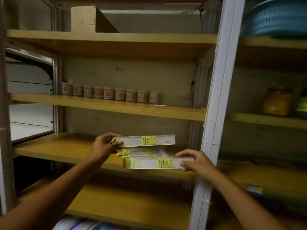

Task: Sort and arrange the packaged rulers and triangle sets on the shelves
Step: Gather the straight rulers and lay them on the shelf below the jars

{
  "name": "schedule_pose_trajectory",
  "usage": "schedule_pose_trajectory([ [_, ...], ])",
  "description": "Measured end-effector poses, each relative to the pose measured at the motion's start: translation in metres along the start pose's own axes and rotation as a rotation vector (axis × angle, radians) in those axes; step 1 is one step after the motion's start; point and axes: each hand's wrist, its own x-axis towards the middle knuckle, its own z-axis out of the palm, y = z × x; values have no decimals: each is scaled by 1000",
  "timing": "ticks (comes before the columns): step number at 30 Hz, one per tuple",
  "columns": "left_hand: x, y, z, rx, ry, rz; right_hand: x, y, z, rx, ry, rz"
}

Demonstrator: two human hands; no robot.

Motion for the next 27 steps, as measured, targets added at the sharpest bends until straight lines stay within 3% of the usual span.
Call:
schedule_pose_trajectory([
  [12, -77, 48, 129, -28, -188, 0, -125, 22, -107, -13, 321, 96],
  [27, -111, 87, 381, -52, -209, 3, -189, 118, -340, -67, 395, 159],
])
